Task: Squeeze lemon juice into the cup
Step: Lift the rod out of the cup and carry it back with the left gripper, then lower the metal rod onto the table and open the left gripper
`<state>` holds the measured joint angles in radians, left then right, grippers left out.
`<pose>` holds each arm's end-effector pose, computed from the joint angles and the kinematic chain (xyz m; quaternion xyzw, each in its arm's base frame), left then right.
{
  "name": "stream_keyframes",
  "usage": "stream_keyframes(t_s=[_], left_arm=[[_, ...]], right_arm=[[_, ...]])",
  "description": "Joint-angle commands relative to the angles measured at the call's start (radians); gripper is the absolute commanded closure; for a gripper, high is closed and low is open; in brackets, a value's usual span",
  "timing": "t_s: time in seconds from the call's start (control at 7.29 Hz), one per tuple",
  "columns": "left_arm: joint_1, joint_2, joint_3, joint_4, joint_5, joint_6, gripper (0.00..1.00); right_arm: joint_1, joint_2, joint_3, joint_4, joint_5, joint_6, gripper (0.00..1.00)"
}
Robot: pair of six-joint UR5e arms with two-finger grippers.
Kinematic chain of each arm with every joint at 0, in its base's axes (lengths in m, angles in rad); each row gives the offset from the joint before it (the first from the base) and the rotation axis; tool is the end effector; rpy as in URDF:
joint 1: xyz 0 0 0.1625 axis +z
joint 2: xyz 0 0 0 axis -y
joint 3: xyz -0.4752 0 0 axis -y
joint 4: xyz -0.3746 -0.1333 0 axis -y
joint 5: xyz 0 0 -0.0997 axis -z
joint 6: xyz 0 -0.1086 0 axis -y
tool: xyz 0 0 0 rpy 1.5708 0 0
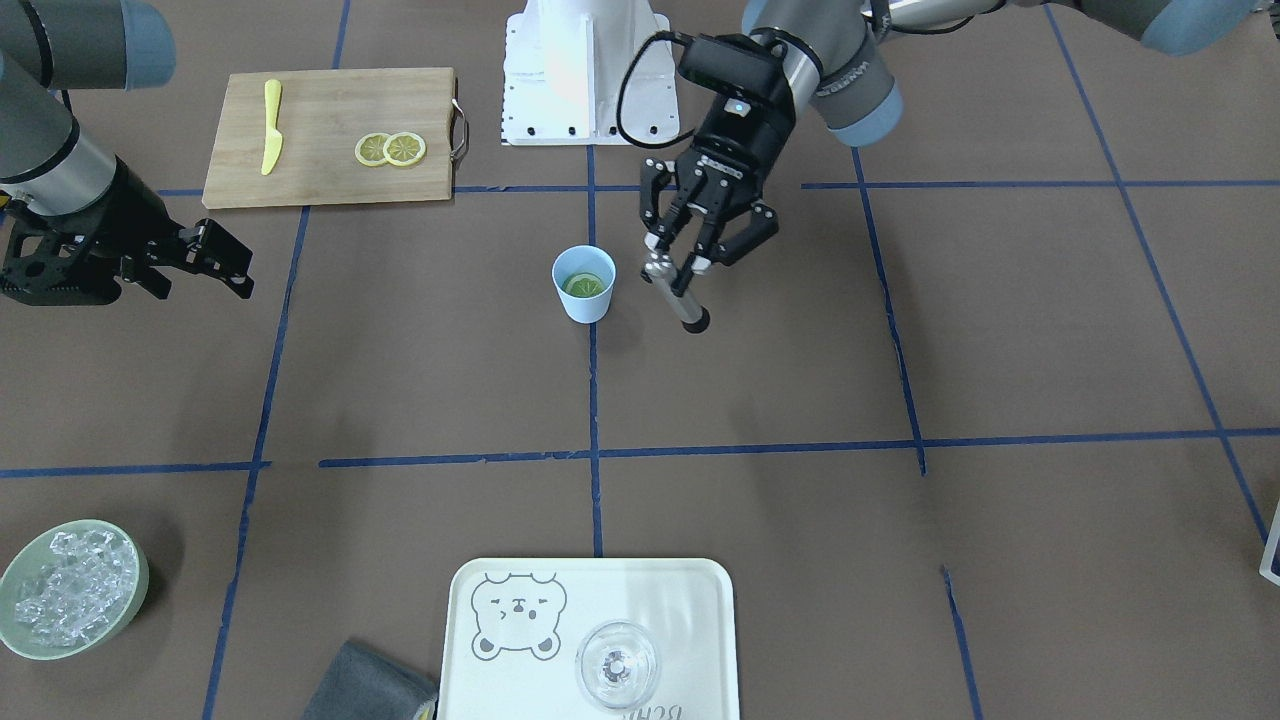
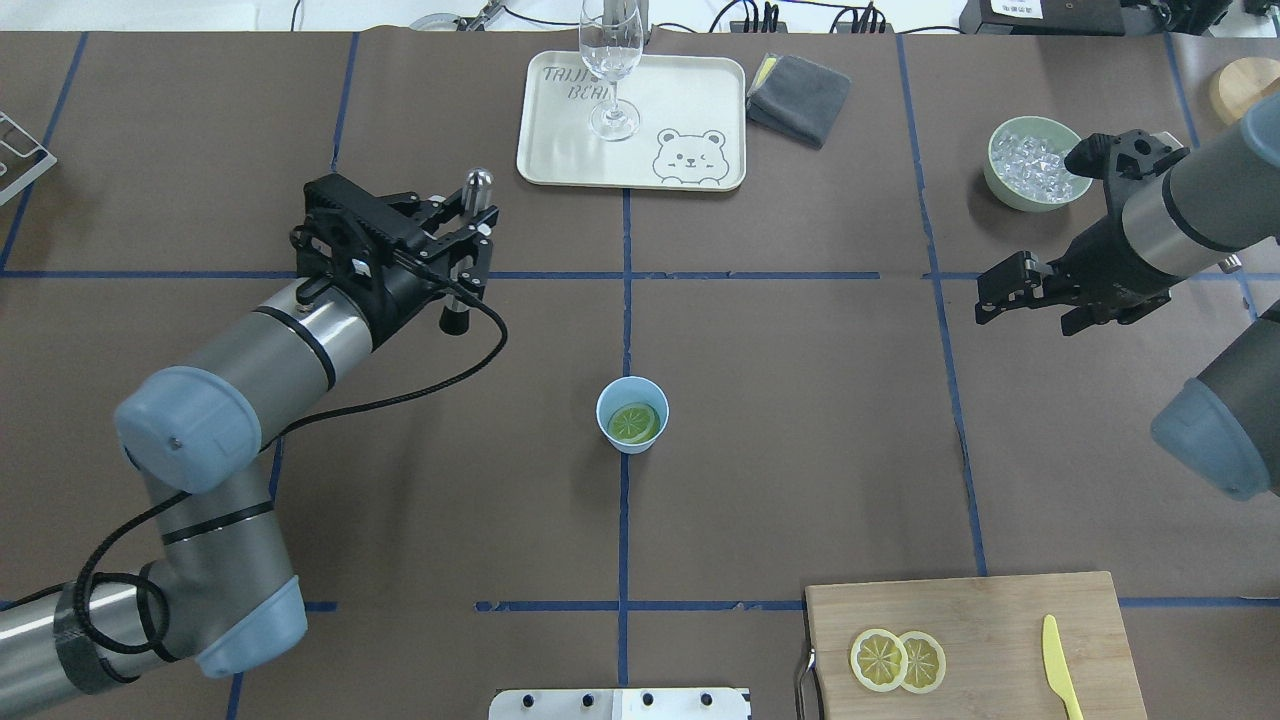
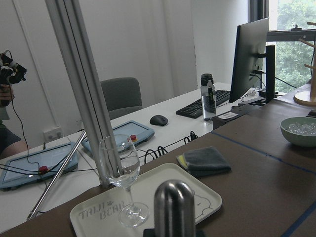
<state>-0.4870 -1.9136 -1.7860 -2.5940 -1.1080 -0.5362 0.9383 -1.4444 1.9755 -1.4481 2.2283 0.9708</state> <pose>0.4219 -0.4291 0.3110 0.5939 0.3899 0.0282 0.7032 -0.2501 -0.4544 0.4518 -0.0083 -0.4310 0.0487 0.9010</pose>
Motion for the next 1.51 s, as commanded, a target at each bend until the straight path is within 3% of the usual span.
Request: stream_keyframes(t_s=[0.0,0.14,0.41,0.55,0.82,0.96,1.37], left_arm=[[-0.132,0.103,-0.001,0.012,-0.203,-0.051,1.0],[-0.221,0.152,-0.004,0.059,-0.384,-0.057,1.0],[-0.457,0.16,-0.006,0.332,-0.868,-0.059,1.0],[-0.511,0.175,-0.006,0.442,-0.967,-0.059,1.0],[-0.51,0.176,0.008,0.721,-0.971,-0.064,1.0],[-0.51,0.182,0.042,0.748,-0.971,-0.155,1.0],[-0.505,0.177,0.2,0.741,-0.969,-0.168,1.0]], right_arm=[[-0.001,-0.001,-0.003,0.0,-0.001,0.0,0.0],[-0.001,-0.001,-0.001,0.0,-0.001,0.0,0.0],[-0.001,-0.001,-0.003,0.0,-0.001,0.0,0.0],[-0.001,-0.002,-0.004,0.0,-0.001,0.0,0.0],[-0.001,-0.002,-0.001,0.0,-0.001,0.002,0.0],[-0.001,-0.002,0.002,0.0,-0.001,0.002,0.0],[-0.001,-0.001,0.006,0.002,-0.001,0.003,0.0]])
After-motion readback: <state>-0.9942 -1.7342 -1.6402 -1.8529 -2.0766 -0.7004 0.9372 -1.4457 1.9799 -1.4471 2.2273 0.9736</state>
